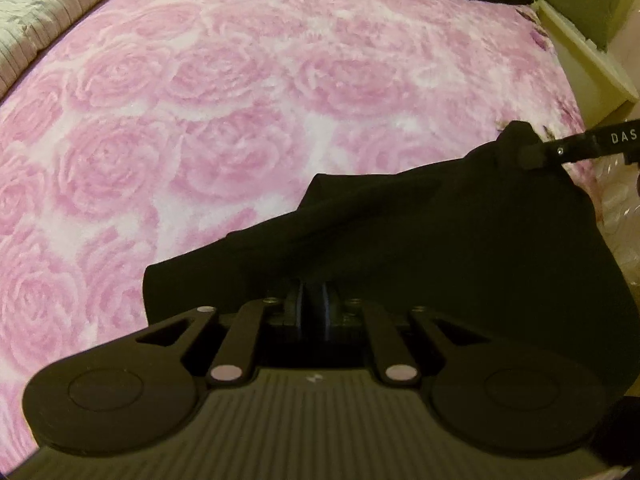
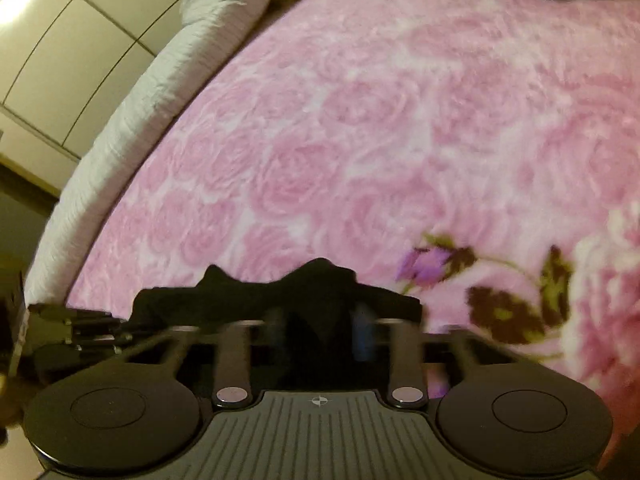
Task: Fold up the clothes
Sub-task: 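Flatten the folded jacket on the blanket with both grippers, then open them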
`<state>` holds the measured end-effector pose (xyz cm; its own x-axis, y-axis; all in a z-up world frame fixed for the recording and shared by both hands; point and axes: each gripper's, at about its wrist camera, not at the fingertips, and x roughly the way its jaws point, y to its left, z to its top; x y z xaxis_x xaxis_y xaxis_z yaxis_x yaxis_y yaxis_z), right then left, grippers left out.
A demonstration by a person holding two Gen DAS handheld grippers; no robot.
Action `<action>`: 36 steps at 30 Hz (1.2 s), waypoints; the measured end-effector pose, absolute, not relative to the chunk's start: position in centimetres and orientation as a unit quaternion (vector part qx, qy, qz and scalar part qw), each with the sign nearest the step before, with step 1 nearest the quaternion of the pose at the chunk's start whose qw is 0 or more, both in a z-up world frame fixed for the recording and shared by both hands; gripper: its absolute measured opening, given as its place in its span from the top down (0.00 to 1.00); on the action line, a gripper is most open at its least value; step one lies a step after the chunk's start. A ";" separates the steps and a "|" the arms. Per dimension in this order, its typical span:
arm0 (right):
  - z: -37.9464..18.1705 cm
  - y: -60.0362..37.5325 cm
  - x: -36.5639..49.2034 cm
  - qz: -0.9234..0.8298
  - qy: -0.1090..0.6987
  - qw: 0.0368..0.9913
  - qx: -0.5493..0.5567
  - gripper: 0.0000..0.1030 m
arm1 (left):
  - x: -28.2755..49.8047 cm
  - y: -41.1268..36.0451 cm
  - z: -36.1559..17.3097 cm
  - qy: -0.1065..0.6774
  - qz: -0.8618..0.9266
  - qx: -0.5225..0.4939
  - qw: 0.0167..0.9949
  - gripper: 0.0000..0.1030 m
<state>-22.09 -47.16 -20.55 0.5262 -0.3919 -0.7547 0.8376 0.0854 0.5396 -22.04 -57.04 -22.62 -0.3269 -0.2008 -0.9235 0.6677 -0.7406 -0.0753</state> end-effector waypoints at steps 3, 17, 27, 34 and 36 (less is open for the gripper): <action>-19.3 -47.3 -23.6 -0.432 0.208 0.709 0.517 0.97 | -23.8 -55.9 -21.2 0.178 -0.802 0.508 0.259 0.92; -20.0 -45.9 -27.3 -0.460 0.235 0.694 0.502 0.48 | -19.6 -57.3 -20.1 0.258 -0.779 0.453 0.348 0.83; -17.5 -34.5 -18.7 -0.433 0.292 0.756 0.395 0.47 | -15.9 -52.4 -23.3 0.213 -0.781 0.489 0.324 0.78; -16.3 -29.6 -17.0 -0.473 0.327 0.739 0.351 0.47 | -13.2 -50.4 -19.2 0.173 -0.811 0.451 0.331 0.76; -15.5 -28.4 -16.3 -0.478 0.333 0.735 0.348 0.47 | -12.2 -48.3 -17.7 0.157 -0.823 0.444 0.318 0.76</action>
<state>-16.30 -28.38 -15.52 0.3211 -0.4708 -0.8217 0.9340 0.3007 0.1927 -12.15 -48.30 -17.67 -0.4040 -0.3836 -0.8304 0.6618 -0.7493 0.0242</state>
